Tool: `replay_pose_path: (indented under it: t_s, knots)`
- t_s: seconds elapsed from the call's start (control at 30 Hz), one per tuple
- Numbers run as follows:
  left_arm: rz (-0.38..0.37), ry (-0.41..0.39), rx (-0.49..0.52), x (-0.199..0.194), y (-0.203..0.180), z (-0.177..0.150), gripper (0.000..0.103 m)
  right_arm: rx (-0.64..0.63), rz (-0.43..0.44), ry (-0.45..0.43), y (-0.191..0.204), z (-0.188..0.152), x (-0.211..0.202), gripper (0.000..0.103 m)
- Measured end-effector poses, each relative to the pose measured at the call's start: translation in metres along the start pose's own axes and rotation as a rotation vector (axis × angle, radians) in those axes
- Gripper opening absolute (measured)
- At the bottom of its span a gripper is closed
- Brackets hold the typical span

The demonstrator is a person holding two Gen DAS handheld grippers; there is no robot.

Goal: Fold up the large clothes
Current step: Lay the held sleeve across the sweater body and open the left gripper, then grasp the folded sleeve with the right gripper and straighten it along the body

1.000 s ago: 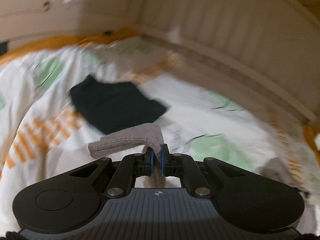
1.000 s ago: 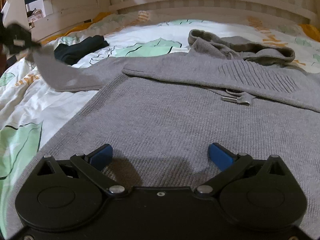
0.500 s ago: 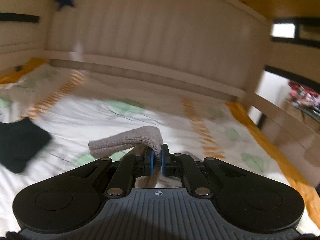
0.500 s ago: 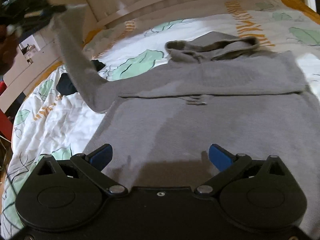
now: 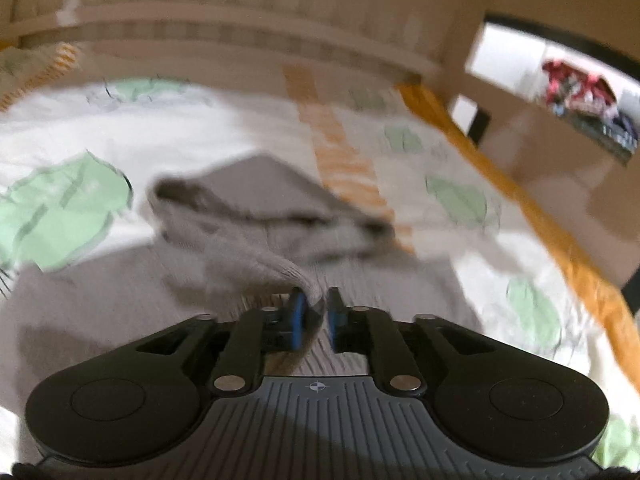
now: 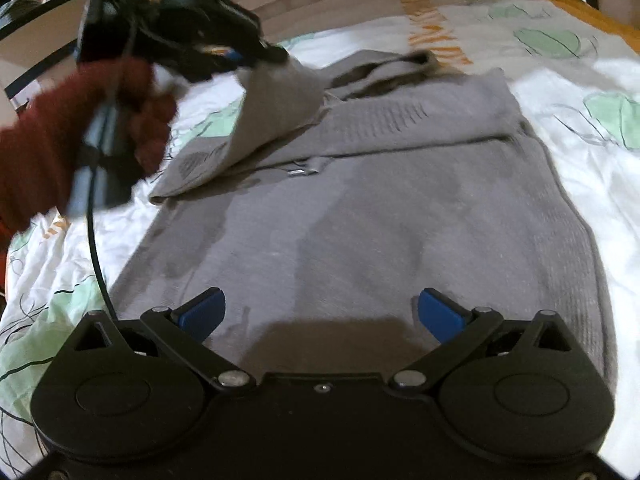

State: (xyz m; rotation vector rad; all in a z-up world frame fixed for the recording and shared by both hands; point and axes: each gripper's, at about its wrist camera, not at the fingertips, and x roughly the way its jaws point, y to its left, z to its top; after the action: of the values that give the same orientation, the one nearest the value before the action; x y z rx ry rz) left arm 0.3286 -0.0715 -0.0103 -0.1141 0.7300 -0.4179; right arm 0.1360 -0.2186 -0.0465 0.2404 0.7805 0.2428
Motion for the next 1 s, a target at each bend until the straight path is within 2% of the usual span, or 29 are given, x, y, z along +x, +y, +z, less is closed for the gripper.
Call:
replay_pose_path:
  t_s: [0.1, 0.2, 0.37, 0.47, 0.6, 0.73, 0.83, 1.0]
  knots:
    - [-0.019, 0.022, 0.009, -0.002, 0.002, -0.017, 0.055, 0.013, -0.01, 0.005, -0.007, -0.001, 0.001, 0.102]
    - [-0.033, 0.008, 0.03, -0.018, 0.003, -0.034, 0.073, 0.014, -0.017, 0.005, -0.01, -0.002, 0.002, 0.102]
    - [-0.013, -0.032, 0.093, -0.047, 0.011, -0.069, 0.078, -0.004, -0.036, 0.013, -0.006, 0.0, 0.008, 0.102]
    - [0.053, -0.033, 0.13, -0.054, 0.023, -0.084, 0.078, -0.034, -0.05, 0.01, -0.002, 0.005, 0.012, 0.102]
    - [0.164, -0.026, 0.093, -0.057, 0.056, -0.095, 0.078, -0.092, -0.086, -0.011, 0.005, 0.022, 0.019, 0.102]
    - [0.267, -0.016, -0.013, -0.049, 0.094, -0.105, 0.078, -0.167, -0.116, -0.054, 0.017, 0.05, 0.031, 0.102]
    - [0.23, -0.051, -0.082, -0.05, 0.106, -0.107, 0.079, -0.223, -0.13, -0.092, 0.03, 0.07, 0.04, 0.102]
    - [0.292, -0.055, 0.002, -0.042, 0.091, -0.113, 0.085, -0.302, -0.142, -0.136, 0.052, 0.106, 0.07, 0.101]
